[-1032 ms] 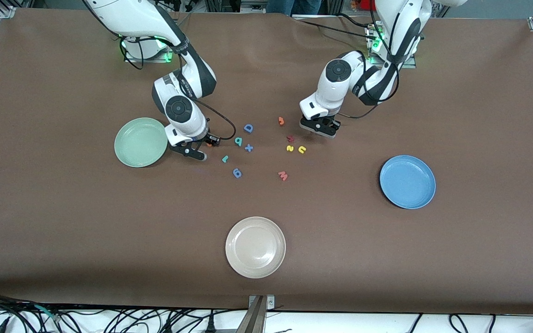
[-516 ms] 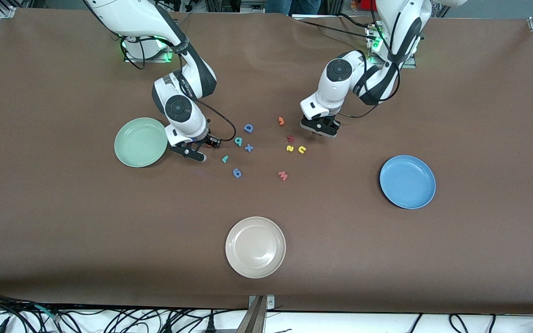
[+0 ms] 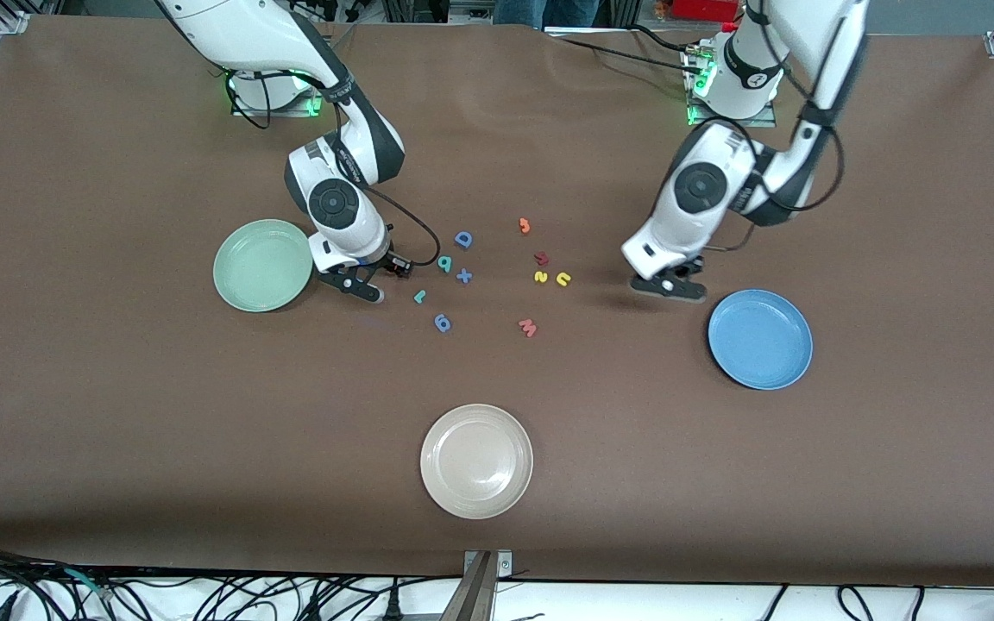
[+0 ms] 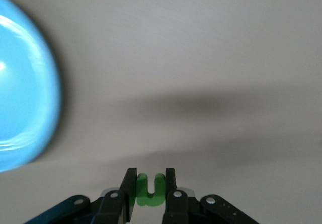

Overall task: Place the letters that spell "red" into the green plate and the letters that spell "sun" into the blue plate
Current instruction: 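Release the green u onto the blue plate while the right gripper lifts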

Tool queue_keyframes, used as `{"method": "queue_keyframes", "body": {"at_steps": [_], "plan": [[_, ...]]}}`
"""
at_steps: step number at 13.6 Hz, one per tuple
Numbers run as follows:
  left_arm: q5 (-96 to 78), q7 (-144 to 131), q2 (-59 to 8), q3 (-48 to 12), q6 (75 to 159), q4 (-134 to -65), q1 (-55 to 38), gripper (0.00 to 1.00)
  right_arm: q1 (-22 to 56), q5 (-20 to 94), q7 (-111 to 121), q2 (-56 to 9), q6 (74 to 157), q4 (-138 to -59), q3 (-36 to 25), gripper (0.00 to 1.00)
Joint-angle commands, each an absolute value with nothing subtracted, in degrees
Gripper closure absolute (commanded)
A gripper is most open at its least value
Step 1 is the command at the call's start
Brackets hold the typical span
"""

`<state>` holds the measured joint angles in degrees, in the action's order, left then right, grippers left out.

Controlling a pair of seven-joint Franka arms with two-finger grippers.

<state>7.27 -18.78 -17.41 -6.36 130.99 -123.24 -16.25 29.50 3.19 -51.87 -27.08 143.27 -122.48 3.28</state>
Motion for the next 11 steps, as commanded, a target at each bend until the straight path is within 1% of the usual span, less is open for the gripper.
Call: {"method": "queue_keyframes", "body": {"at_steps": [1, 3, 5, 8, 9, 10, 11], "plan": [[8.7, -8.75, -18.98, -6.94, 117.98, -113.67, -8.65, 0.89, 29.79, 3.08, -53.09, -27.51, 144.14, -122.43, 3.25, 0.4], [8.61, -0.13, -20.56, -6.94, 116.81, -111.89, -3.1, 0.88, 29.79, 3.08, -53.0, -27.51, 144.05, -122.43, 3.25, 0.53], [8.61, 6.04, -23.89, -6.94, 116.81, -108.39, 0.69, 0.88, 29.71, 3.08, -53.0, -27.51, 144.05, -122.43, 3.25, 0.67], [8.44, 6.77, -29.07, -7.03, 116.89, -104.25, 2.02, 0.87, 29.62, 3.08, -52.91, -27.51, 144.05, -122.43, 3.25, 0.85], [8.44, 6.77, -30.57, -7.03, 116.89, -103.63, 2.02, 0.84, 29.62, 3.08, -52.82, -27.51, 143.97, -122.43, 3.25, 0.88], [8.44, 6.77, -31.37, -7.03, 116.98, -103.45, 2.02, 0.82, 29.62, 3.08, -52.65, -27.42, 143.79, -122.43, 3.25, 0.89], [8.44, 6.85, -31.55, -7.03, 117.07, -103.45, 2.02, 0.75, 29.62, 3.08, -52.3, -26.99, 143.35, -122.08, 3.25, 0.89]]}}
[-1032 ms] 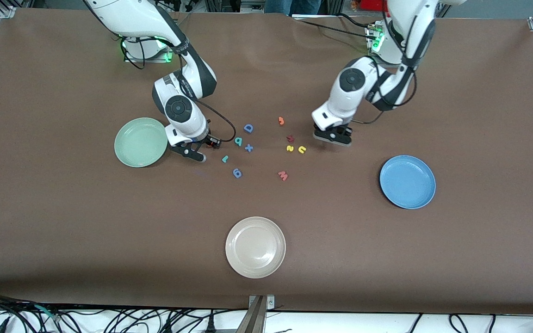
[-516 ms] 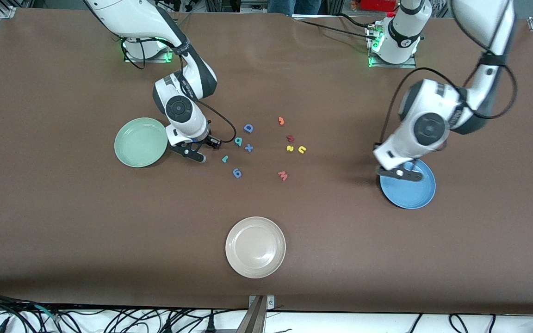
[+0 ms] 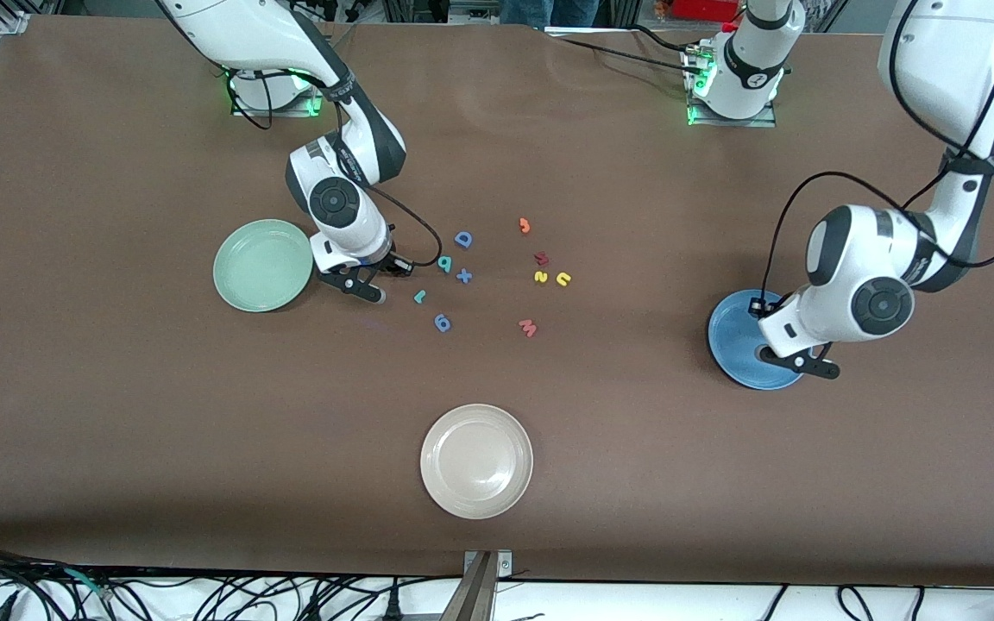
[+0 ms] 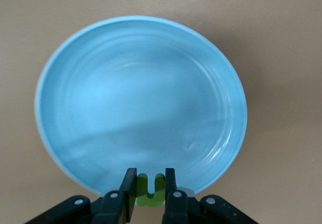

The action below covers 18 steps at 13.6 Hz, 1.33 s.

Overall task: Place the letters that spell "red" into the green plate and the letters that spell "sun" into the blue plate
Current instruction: 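Release the green u onto the blue plate while the right gripper lifts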

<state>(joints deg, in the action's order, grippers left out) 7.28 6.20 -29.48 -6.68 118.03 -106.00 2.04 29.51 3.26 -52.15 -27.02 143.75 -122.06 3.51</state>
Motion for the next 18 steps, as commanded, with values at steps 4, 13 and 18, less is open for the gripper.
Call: {"method": "queue_keyframes", "body": {"at_steps": [4, 13, 18], "plan": [[8.44, 6.33, -31.55, -7.03, 116.9, -102.13, 1.85, 0.0, 28.13, 3.08, -51.77, -24.35, 129.95, -116.04, 2.64, 0.89], [-5.96, -25.09, -31.47, -7.21, 117.16, -100.9, -6.75, 0.0, 21.71, 4.66, -22.36, -20.48, 105.3, -107.92, -9.38, 0.91], [-11.95, -51.87, -31.2, -7.21, 119.26, -97.83, -15.0, 0.0, 21.71, 4.66, -14.85, -20.57, 110.46, -116.78, -14.94, 0.9]]}}
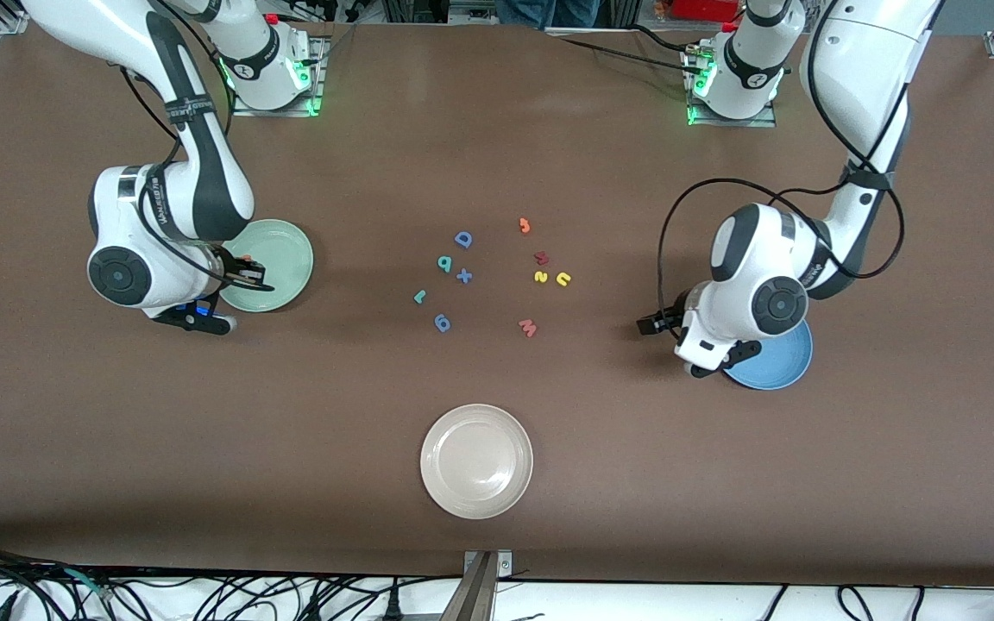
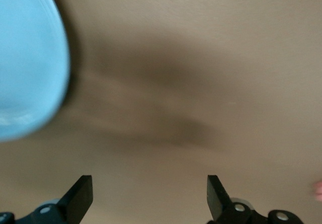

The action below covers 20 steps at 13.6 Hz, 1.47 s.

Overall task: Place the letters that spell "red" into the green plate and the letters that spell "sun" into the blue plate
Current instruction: 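Place the orange e on the mint plate while the left gripper reaches letters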

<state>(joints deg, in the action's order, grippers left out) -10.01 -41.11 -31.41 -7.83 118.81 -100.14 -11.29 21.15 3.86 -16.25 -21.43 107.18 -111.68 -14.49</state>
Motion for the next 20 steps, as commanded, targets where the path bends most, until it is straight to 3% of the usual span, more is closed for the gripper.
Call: {"method": "queue_keyframes", "body": {"at_steps": [1, 6, 10, 11, 14, 15, 20], "plan": [[-11.69, -57.6, -31.64, -7.21, 120.4, -96.52, -16.16, 0.0, 21.71, 4.66, -14.59, -20.48, 112.31, -118.89, -15.03, 0.9], [-10.64, -74.34, -32.87, -6.77, 132.44, -98.34, -25.47, 0.0, 20.83, 5.79, -13.54, -23.11, 114.6, -122.78, -15.64, 0.86], [-0.55, -85.5, -31.3, -6.94, 140.52, -106.15, -27.86, 0.0, 20.3, 6.06, -12.83, -23.99, 117.24, -124.1, -15.64, 0.81], [0.69, -86.65, -30.07, -7.03, 141.41, -108.17, -28.04, 0.0, 20.3, 6.06, -12.83, -23.99, 117.33, -124.1, -15.64, 0.75], [1.14, -90.78, -27.08, -7.03, 147.89, -115.2, -29.96, 0.0, 20.3, 6.06, -12.83, -23.91, 117.25, -123.93, -15.64, 0.2], [1.14, -90.96, -26.9, -7.03, 149.05, -116.53, -30.49, 0.0, 20.3, 6.06, -12.92, -23.65, 116.81, -123.66, -15.64, 0.1], [8.32, -100.17, -26.98, -7.03, 151.77, -119.97, -32.52, 0.0, 20.83, 6.24, -16.6, -20.93, 112.16, -120.42, -15.03, 0.06]]}}
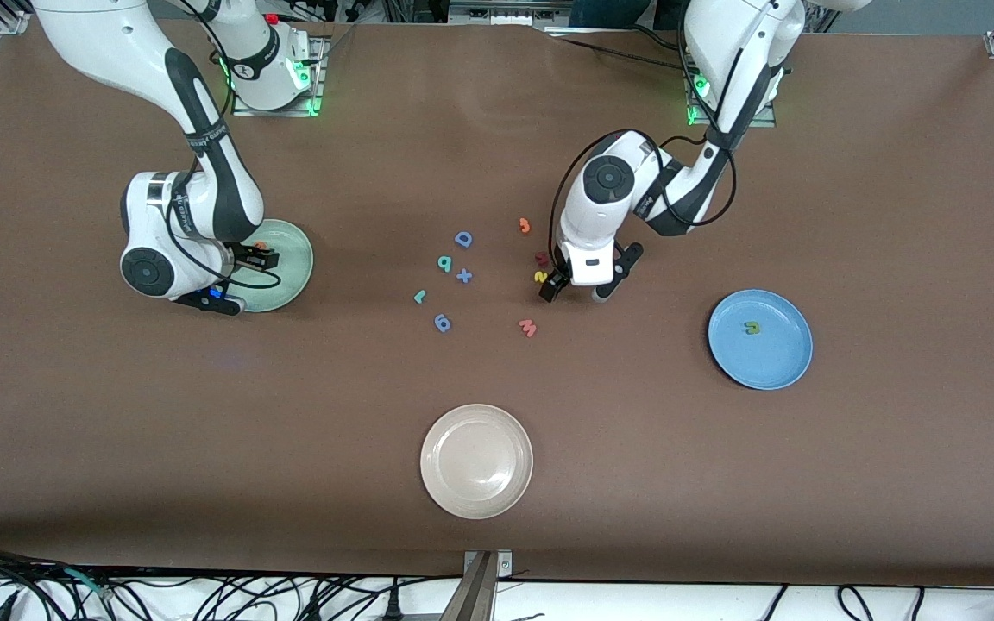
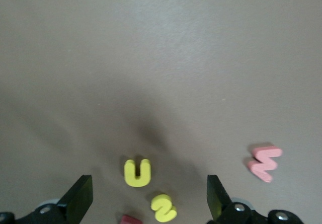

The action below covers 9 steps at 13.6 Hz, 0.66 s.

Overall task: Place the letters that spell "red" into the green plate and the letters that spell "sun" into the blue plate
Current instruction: 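Place the orange e on the mint plate while the left gripper reaches letters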

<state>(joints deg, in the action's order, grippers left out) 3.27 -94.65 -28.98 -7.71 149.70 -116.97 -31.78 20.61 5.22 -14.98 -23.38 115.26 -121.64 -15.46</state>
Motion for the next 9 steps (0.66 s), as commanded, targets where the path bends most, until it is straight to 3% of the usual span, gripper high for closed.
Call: {"method": "queue_keyframes", "body": {"at_steps": [1, 5, 9], "plan": [[9.92, -101.76, -27.42, -7.03, 152.14, -120.14, -32.26, 0.0, 20.83, 7.55, -17.92, -20.57, 111.37, -119.37, -14.07, 0.06], [10.2, -102.22, -28.3, -7.03, 152.75, -119.97, -32.08, 0.0, 21.09, 12.21, -24.93, -19.34, 110.12, -114.97, -10.21, 0.08], [10.28, -102.22, -30.67, -7.03, 152.84, -119.62, -32.61, 0.0, 23.2, 12.3, -42.5, -22.49, 116.35, -110.22, -4.58, 0.08]]}}
